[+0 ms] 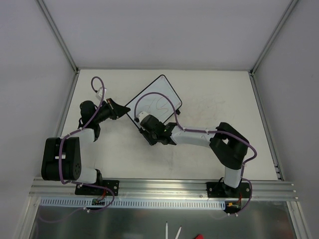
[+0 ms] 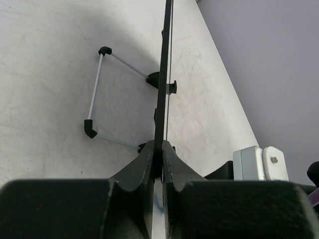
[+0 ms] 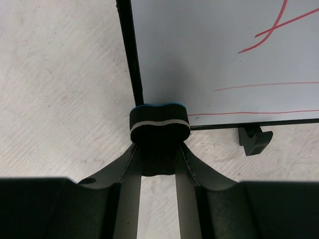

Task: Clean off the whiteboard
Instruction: Hold the whiteboard at the whiteboard stand.

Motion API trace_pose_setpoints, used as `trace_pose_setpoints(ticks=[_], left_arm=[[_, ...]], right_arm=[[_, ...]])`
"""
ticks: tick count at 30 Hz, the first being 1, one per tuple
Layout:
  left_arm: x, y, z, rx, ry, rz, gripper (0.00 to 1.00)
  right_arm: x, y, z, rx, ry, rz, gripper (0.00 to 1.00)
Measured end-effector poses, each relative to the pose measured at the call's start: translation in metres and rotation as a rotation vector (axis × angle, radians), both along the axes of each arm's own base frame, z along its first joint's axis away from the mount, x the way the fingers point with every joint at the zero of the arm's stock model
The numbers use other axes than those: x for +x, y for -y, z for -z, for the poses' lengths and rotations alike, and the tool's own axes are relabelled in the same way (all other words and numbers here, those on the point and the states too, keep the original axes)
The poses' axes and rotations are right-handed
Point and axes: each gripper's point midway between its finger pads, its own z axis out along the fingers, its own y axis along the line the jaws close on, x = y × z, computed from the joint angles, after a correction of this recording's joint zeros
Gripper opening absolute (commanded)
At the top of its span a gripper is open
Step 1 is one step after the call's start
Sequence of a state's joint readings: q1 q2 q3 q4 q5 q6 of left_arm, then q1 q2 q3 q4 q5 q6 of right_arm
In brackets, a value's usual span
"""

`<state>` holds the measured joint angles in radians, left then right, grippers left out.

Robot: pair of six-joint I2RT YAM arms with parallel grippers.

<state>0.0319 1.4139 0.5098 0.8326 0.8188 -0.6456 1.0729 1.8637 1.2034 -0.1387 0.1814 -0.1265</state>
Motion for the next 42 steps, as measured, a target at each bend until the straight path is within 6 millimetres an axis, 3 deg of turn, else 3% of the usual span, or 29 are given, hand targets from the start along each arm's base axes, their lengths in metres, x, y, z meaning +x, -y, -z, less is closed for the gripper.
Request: trace_pose_setpoints(ticks=[12, 16, 21, 25, 28, 35, 42], left_arm=[[0.001, 0.0, 0.0, -0.001, -0.005, 0.004, 0.0], [0.003, 0.001, -0.001, -0.004, -0.007, 0.009, 0.0], [0.005, 0.0, -0.002, -0.017, -0.017, 0.006, 0.15], [0.005, -0.001, -0.004, -0.029, -0.024, 0.002, 0.22], [0.007, -0.006, -0.007, -0.046, -0.027, -0.011, 0.29], [0.016, -0.016, -0.016, -0.107, -0.009, -0.038, 0.49], [0.016, -0.02, -0.015, -0.164, -0.014, -0.047, 0.54]], right_arm=[[-0.003, 0.012, -0.012, -0.002, -0.036, 0.01, 0.0], [0.001, 0.014, -0.041, 0.014, -0.026, 0.016, 0.0], [0.016, 0.016, -0.092, 0.104, 0.029, 0.042, 0.0], [0.032, 0.032, -0.111, 0.136, 0.05, 0.087, 0.0], [0.04, 0.042, -0.113, 0.132, 0.052, 0.111, 0.0], [0.035, 0.046, -0.106, 0.114, 0.03, 0.102, 0.0], [0.036, 0.047, -0.106, 0.114, 0.029, 0.103, 0.0]])
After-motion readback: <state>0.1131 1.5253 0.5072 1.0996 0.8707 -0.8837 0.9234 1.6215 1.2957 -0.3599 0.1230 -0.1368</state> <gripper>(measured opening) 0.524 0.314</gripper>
